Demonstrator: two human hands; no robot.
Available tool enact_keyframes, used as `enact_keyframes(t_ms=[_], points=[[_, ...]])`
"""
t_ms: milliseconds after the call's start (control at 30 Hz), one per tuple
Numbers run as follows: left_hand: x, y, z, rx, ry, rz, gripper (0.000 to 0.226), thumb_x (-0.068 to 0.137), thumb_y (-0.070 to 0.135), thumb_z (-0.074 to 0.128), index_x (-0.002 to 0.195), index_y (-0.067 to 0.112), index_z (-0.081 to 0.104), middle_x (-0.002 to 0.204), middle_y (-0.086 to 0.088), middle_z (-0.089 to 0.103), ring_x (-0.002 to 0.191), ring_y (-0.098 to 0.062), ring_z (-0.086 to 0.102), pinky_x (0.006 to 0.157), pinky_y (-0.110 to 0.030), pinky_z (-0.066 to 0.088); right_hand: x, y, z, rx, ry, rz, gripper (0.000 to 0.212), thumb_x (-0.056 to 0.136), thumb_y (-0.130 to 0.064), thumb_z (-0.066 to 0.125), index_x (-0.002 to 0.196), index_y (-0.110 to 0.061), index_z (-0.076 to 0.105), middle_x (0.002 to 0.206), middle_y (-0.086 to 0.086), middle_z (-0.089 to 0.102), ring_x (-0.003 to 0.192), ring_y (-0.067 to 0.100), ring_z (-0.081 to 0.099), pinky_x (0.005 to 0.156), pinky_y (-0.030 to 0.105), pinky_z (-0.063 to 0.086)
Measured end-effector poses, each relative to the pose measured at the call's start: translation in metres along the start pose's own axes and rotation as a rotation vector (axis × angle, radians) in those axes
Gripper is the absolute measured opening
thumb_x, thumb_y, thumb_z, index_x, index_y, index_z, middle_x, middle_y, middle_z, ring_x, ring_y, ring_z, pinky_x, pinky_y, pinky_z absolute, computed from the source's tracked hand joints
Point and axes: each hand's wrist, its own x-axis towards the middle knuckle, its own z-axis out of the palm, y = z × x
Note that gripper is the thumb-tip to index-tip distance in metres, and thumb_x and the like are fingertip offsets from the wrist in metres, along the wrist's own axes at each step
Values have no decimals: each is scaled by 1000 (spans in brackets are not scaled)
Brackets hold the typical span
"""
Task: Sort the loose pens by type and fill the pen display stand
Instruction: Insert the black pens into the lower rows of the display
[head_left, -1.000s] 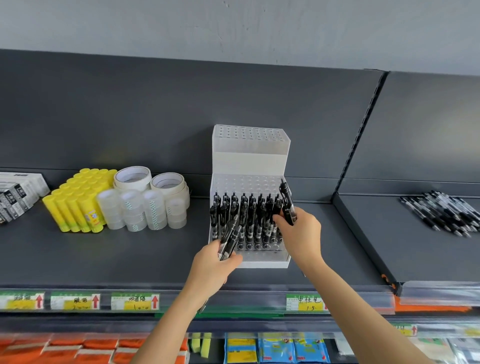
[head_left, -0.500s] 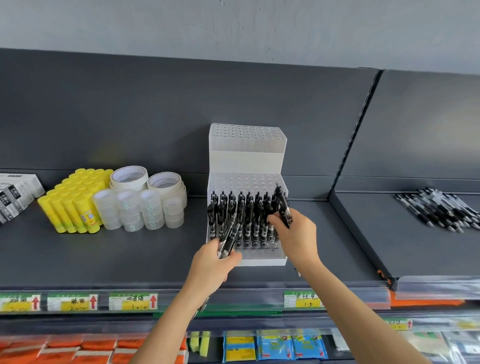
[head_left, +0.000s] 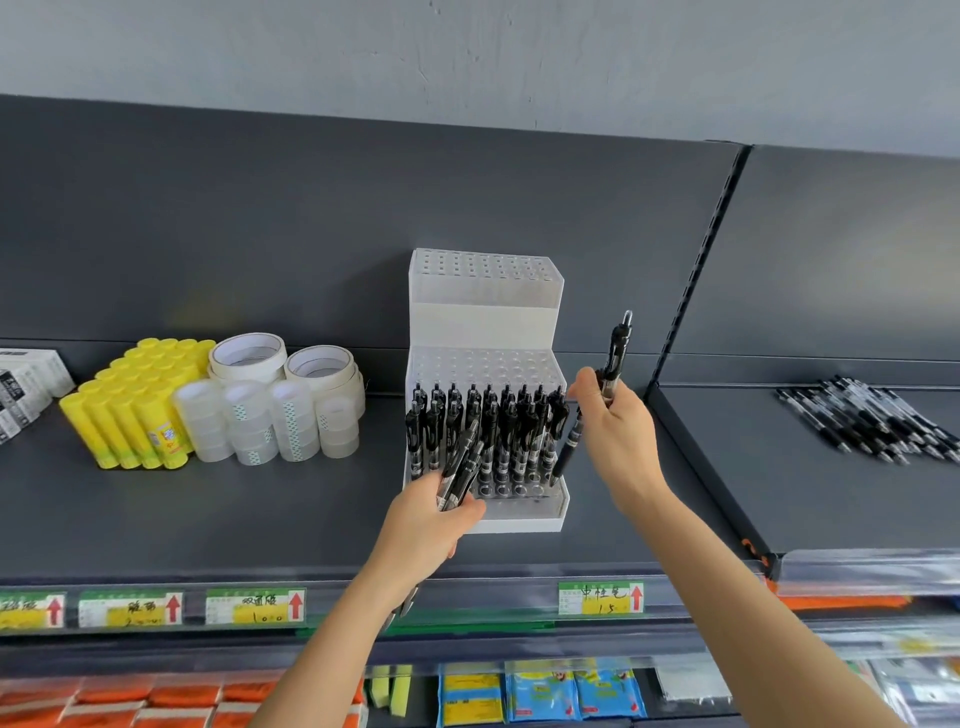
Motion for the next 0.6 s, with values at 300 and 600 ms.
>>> enact_keyframes(t_ms=[300,600], points=[[-7,1,-2,-135,-23,-34,15,87,17,60,83,11,48,57,-4,37,50,-17,30,47,-30,27,7,-3,1,-183,-191,52,28,95,-25,53,89,1,56,75,15,68,45,8,57,50,19,46],[-8,-2,-2,-167,-8,-50,13,86,15,61,83,10,49,59,-4,37,50,-17,28,45,-27,26,5,6,11,-538,-218,-91,24,84,-19,68,83,-3,50,70,4,53,62,21,43,50,29,30]])
